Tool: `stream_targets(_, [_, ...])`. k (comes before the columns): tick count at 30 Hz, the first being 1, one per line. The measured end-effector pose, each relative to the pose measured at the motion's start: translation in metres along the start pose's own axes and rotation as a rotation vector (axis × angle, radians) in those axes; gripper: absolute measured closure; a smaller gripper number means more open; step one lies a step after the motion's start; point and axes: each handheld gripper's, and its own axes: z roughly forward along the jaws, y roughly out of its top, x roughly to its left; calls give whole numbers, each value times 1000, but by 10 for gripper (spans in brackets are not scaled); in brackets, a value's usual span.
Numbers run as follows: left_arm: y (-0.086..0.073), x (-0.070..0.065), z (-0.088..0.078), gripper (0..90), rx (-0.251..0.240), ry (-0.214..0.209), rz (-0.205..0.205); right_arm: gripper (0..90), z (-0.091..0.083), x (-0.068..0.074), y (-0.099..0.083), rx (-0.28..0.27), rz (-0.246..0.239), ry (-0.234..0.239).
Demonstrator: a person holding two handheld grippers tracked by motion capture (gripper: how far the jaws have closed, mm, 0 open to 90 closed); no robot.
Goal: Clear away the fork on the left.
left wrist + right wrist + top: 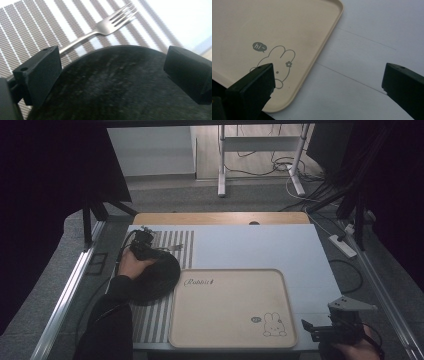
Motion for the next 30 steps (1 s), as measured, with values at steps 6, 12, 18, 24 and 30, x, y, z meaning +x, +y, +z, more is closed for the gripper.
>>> stream_targets(6, [3,19,3,210,21,57,-15,0,0,1,0,2,-7,4])
stream_targets(12, [1,45,-5,661,-4,94,-93,0,1,1,0,5,-10,7])
stream_targets(18, [-3,64,3,890,30,125,-141,0,1,1,0,8,-13,9])
stream_targets(24, [-6,75,14,889,27,167,-184,0,1,1,0,7,-11,11])
stream_targets(30, [-8,81,15,890,46,175,-185,0,1,1,0,8,-12,13])
